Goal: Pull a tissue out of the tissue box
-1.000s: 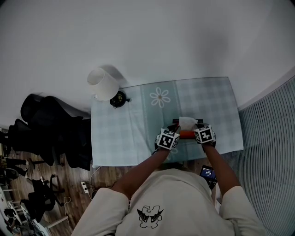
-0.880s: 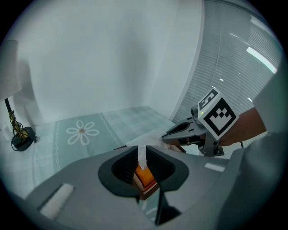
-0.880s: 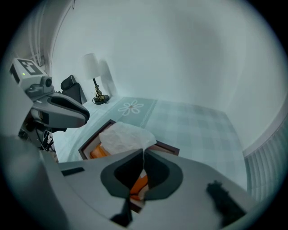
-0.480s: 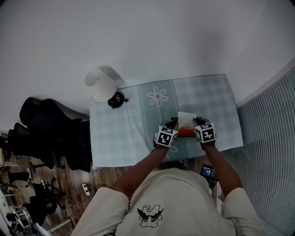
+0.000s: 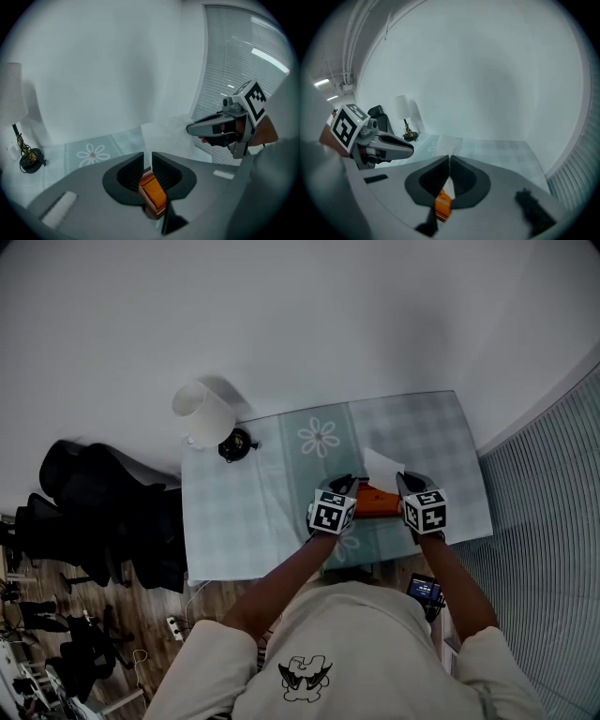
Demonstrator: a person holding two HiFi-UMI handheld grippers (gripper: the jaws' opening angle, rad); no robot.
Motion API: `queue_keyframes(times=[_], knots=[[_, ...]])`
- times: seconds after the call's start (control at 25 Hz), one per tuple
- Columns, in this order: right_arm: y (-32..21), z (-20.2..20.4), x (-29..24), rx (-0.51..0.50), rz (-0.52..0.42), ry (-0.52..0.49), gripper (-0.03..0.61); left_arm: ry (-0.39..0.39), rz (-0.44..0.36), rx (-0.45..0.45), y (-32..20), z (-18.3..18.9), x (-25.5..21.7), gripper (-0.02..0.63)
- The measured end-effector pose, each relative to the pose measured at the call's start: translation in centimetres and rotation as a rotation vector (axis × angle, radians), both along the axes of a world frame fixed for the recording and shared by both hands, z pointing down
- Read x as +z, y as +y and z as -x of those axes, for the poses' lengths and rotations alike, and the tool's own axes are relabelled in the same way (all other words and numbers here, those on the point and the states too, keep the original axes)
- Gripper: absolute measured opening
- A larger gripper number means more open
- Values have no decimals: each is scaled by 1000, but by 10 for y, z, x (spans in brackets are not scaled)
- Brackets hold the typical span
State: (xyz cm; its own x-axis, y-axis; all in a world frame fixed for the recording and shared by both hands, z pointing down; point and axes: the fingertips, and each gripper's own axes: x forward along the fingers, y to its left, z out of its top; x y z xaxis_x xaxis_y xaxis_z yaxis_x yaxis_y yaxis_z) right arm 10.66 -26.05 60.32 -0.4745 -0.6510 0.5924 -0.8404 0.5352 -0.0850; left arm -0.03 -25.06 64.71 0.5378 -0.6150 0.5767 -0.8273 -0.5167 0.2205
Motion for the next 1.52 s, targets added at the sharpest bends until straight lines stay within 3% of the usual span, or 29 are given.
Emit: queue_keyframes(times=[0.48, 0.64, 0.88, 1.52], knots=[[67, 12, -74, 6, -164, -106, 15, 91, -139, 47, 55, -4, -71, 61], [99, 4, -63, 40, -176, -119, 15, 60, -175, 85, 80, 3, -66, 61], [131, -7, -27, 97, -125, -137, 15, 89, -119, 49, 104, 22, -37, 57], [129, -2, -32, 100, -132, -138, 15, 99, -115, 65, 102, 10, -39, 54]])
